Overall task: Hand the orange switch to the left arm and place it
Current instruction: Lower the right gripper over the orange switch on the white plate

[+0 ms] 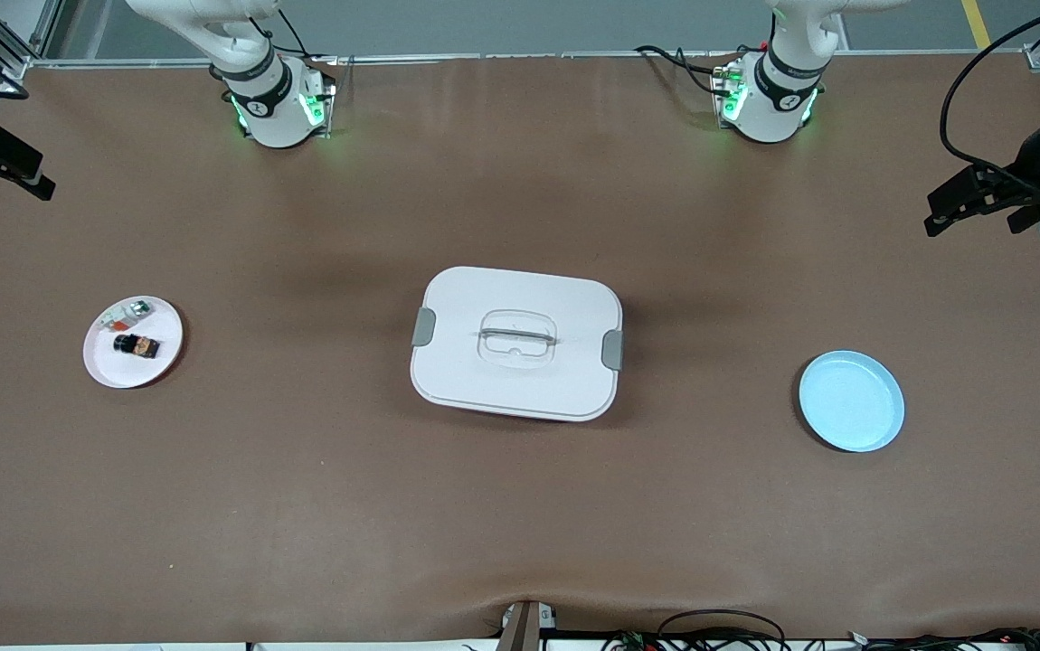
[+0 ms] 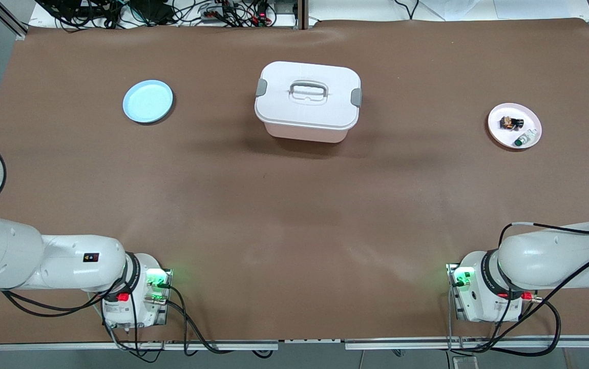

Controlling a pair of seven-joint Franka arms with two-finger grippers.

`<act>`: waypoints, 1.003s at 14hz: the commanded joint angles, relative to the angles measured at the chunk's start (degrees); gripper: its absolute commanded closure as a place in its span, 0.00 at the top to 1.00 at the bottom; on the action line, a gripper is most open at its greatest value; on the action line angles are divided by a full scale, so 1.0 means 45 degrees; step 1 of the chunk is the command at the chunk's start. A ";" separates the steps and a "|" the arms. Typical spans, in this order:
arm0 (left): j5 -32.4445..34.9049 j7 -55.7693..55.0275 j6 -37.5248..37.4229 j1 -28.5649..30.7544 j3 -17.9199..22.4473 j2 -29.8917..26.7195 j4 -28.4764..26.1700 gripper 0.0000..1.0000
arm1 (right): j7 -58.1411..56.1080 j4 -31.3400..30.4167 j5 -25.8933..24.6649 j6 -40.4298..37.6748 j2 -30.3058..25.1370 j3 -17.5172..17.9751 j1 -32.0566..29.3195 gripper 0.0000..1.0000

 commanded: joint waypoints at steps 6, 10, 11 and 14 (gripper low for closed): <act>-0.0241 0.0166 -0.0242 0.0050 0.0023 0.0044 0.0182 1.00 | 0.0026 -0.0223 -0.0177 0.0777 -0.0112 -0.0205 -0.0181 1.00; -0.0377 0.0127 -0.0242 0.0030 0.0023 0.0044 0.0182 1.00 | 0.0045 -0.0242 -0.0197 0.0738 0.0647 -0.0224 -0.0337 1.00; -0.0378 0.0127 -0.0242 0.0030 0.0023 0.0044 0.0182 1.00 | 0.0045 -0.0242 -0.0216 0.0757 0.1017 -0.0224 -0.0396 1.00; -0.0378 0.0088 -0.0242 -0.0009 -0.0055 0.0005 0.0202 1.00 | -0.0110 -0.0242 -0.0159 0.0816 0.1703 -0.0224 -0.0707 1.00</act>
